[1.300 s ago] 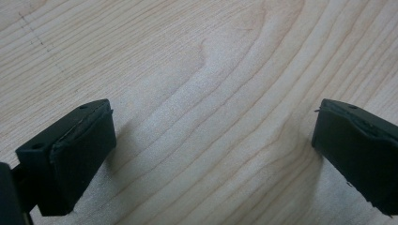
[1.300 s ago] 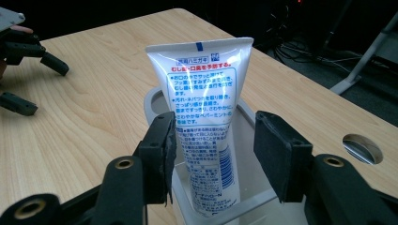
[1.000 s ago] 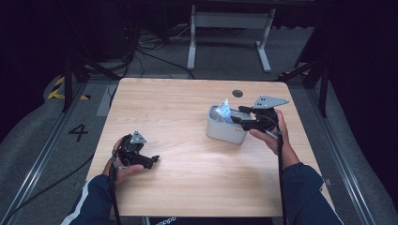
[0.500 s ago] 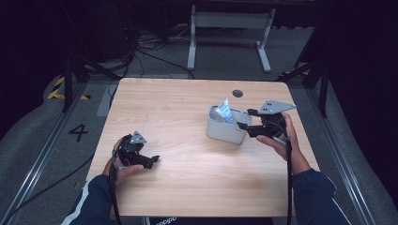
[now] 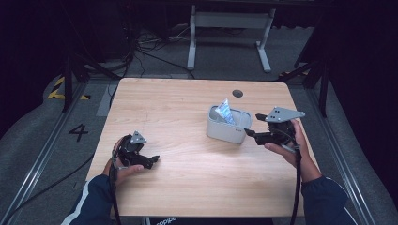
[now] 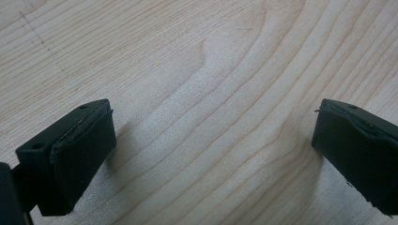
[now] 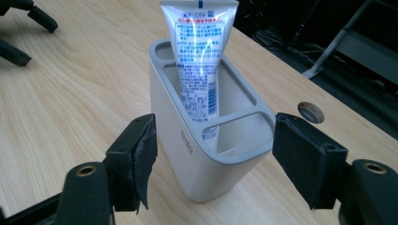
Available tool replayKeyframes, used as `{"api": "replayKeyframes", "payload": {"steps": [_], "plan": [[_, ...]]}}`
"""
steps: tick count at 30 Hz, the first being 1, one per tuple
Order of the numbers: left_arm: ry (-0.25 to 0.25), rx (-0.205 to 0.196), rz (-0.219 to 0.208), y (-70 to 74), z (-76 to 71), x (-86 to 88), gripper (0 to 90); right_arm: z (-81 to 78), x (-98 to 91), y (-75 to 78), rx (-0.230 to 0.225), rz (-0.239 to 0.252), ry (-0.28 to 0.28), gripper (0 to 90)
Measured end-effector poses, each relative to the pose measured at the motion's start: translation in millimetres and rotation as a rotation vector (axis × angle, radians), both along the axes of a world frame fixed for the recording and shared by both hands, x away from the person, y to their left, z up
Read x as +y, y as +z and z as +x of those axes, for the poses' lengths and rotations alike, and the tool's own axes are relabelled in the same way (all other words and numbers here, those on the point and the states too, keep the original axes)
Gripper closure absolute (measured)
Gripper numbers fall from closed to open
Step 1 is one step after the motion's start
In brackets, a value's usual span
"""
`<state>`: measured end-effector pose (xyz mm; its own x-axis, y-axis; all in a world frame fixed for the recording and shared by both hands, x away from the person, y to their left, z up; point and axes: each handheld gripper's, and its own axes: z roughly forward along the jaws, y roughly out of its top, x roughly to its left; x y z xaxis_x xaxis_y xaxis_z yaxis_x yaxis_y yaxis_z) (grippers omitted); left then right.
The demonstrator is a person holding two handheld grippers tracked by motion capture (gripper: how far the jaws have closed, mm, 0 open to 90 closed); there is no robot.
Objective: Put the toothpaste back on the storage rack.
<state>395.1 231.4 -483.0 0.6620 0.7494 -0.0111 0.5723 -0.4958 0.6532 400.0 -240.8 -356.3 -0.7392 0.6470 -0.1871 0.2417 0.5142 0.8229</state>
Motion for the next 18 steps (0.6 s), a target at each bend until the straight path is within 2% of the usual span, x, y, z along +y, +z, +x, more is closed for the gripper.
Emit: {"api": "replayKeyframes", "payload": {"steps": [9,18], "plan": [[0.003,-0.001,-0.002,-0.1,-0.3,-0.1,0.5,-13.9,-9.7,-8.7,-0.004,-0.043,-0.011,31.0],[0.003,-0.001,-0.002,-0.1,-0.3,-0.1,0.5,-30.2,-23.6,-14.7,-0.013,-0.063,-0.028,29.9]]}}
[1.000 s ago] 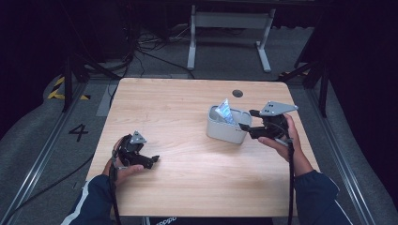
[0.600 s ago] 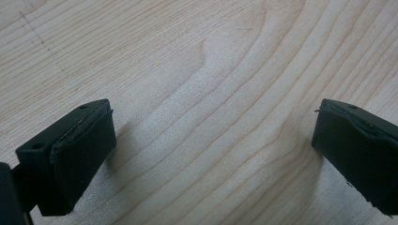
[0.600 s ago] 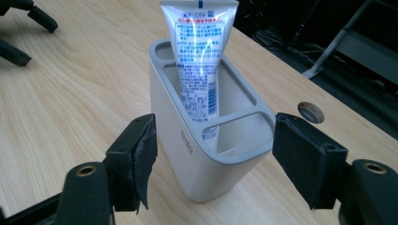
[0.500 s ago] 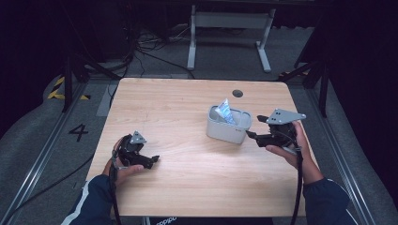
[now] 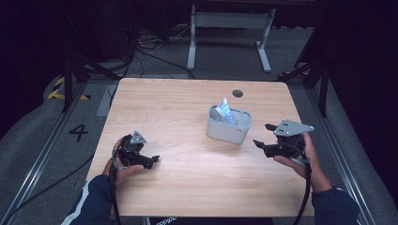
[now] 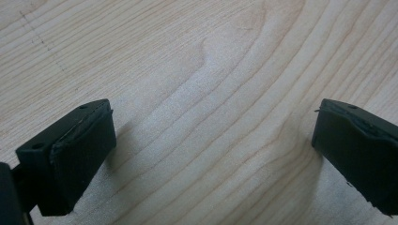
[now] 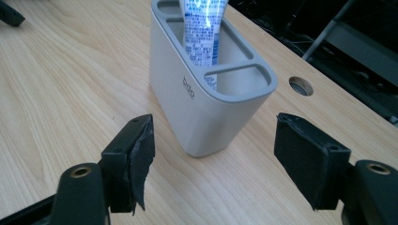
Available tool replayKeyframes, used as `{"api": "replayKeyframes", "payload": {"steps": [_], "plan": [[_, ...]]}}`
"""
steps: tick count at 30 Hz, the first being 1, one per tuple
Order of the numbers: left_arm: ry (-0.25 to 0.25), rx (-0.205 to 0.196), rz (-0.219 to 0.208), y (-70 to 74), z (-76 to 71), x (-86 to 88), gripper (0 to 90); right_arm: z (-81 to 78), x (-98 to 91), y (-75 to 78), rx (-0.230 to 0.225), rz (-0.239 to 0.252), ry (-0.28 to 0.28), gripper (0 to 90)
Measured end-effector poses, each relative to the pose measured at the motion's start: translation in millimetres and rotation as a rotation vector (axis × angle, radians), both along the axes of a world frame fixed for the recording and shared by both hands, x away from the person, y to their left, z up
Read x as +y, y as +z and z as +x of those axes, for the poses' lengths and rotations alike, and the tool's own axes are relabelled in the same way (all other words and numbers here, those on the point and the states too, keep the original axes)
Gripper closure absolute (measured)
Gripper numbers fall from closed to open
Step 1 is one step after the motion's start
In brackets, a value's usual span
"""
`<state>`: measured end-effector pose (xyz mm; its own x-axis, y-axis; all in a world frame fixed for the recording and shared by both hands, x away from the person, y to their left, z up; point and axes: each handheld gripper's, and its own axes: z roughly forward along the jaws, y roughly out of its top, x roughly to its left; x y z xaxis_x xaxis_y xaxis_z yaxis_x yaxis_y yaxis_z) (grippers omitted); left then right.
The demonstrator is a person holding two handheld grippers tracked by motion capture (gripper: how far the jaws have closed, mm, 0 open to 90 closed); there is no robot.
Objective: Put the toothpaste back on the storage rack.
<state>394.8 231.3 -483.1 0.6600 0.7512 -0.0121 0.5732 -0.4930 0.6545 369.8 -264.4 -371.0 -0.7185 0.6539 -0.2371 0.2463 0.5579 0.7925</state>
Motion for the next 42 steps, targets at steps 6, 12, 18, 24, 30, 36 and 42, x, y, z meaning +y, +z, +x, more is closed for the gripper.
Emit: {"api": "replayKeyframes", "payload": {"steps": [6,12,18,24,30,36,42], "plan": [[0.0,-0.001,-0.001,-0.1,-0.1,-0.1,0.5,-6.8,-7.3,-8.9,0.005,-0.031,-0.017,29.6],[0.001,-0.001,-0.003,-0.2,-0.3,-0.2,0.5,-11.6,-15.2,-22.2,0.025,-0.058,-0.024,29.3],[0.0,-0.001,-0.001,-0.1,-0.3,-0.1,0.5,-17.4,-23.4,-33.6,0.043,-0.063,-0.036,29.1],[0.001,0.0,-0.002,-0.2,-0.3,-0.1,0.5,-24.9,-31.5,-43.9,0.068,-0.068,-0.044,28.9],[-0.001,-0.002,0.0,-0.1,-0.3,0.0,0.5,-31.1,-40.1,-55.4,0.092,-0.077,-0.052,29.0],[-0.001,-0.002,-0.001,-0.1,-0.2,0.0,0.5,-37.0,-49.0,-68.2,0.116,-0.081,-0.068,28.7],[-0.002,0.001,-0.002,-0.1,0.0,0.0,0.5,-43.0,-58.7,-80.3,0.149,-0.074,-0.091,28.5]]}}
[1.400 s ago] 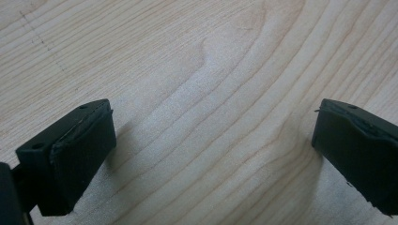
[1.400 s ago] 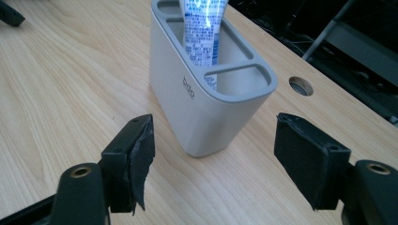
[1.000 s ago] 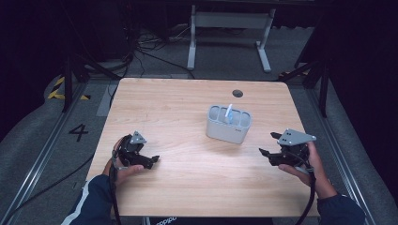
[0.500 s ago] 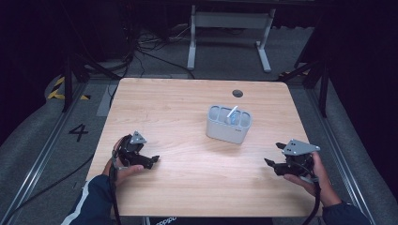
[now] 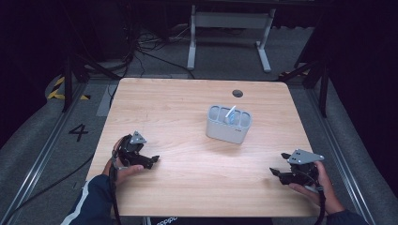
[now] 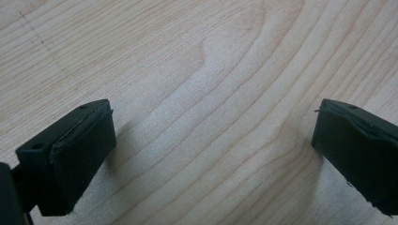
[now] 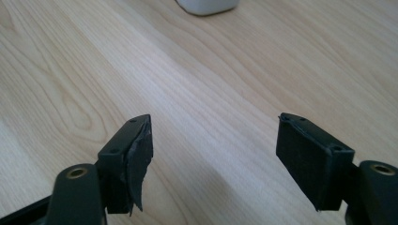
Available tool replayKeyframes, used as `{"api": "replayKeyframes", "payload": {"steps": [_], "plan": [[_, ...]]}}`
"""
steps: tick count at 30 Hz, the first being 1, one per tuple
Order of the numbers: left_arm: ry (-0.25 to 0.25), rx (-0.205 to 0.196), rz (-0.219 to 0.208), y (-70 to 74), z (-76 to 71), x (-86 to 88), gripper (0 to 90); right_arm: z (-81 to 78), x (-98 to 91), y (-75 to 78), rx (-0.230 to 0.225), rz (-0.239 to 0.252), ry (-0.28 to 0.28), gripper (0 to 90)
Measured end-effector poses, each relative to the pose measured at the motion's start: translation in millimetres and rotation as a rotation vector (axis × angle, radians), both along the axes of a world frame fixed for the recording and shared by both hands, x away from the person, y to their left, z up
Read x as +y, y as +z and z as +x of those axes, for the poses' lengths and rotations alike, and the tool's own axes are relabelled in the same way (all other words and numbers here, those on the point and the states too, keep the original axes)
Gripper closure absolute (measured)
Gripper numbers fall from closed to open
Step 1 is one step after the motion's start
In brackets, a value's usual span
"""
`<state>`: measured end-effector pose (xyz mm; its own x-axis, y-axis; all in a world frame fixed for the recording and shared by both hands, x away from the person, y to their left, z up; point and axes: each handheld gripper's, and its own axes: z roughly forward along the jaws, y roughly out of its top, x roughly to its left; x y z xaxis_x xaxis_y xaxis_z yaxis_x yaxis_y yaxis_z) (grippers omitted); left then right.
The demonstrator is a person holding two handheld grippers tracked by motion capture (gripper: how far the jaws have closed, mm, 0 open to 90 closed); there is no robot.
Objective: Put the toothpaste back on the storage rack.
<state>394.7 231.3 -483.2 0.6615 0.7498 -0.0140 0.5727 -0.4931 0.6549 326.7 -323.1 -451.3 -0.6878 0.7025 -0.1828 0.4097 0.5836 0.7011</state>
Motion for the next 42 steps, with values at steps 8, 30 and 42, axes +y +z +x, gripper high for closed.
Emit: {"api": "replayKeyframes", "payload": {"steps": [8,30,42], "plan": [[-0.004,0.0,0.001,0.0,0.2,0.2,0.5,-7.5,-9.3,-14.7,0.048,0.006,-0.02,28.1],[0.001,-0.003,0.001,-0.1,-0.1,0.0,0.5,-14.7,-33.7,-35.3,0.093,0.173,-0.103,20.9],[-0.009,-0.001,0.002,0.1,1.0,0.2,0.3,-14.7,-33.5,-35.2,0.094,0.173,-0.106,20.4]]}}
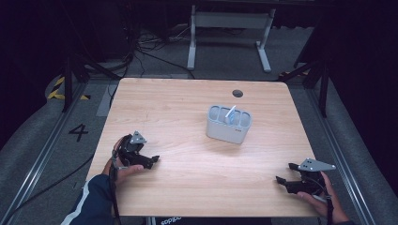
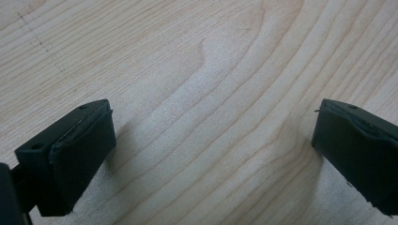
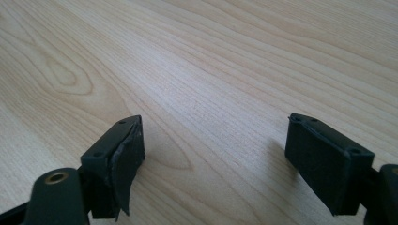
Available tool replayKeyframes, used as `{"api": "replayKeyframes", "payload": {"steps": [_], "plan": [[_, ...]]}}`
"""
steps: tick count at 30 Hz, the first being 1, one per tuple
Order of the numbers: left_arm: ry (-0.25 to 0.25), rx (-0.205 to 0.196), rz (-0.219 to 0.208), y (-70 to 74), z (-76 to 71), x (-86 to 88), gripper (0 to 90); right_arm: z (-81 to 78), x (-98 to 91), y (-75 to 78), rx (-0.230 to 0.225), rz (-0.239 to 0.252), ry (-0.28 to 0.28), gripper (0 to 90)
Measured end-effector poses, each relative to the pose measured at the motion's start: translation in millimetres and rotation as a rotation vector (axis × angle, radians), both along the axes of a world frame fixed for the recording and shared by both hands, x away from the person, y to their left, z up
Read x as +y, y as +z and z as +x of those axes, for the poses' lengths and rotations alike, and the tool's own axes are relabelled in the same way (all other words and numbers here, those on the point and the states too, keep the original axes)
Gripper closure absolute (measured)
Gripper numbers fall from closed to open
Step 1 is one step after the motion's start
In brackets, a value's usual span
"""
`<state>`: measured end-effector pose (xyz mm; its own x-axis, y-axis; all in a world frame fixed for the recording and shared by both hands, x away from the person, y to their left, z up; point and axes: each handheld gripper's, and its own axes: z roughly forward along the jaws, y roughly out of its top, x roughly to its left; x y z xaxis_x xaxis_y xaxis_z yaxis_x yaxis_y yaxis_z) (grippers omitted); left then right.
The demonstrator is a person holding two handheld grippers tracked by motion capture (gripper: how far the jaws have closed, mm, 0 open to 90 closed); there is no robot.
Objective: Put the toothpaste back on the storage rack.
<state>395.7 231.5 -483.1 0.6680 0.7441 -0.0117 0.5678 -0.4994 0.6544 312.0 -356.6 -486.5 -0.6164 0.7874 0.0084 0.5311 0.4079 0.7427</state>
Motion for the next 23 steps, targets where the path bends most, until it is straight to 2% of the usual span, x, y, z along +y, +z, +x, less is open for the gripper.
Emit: {"api": "replayKeyframes", "payload": {"steps": [13,23], "plan": [[0.008,0.002,0.0,0.1,-0.1,-0.9,0.2,1.4,0.1,0.0,0.001,0.0,0.003,19.6],[0.014,-0.003,0.001,0.0,-0.3,-1.2,0.2,5.3,-0.7,-0.3,0.007,-0.007,-0.01,15.2]]}}
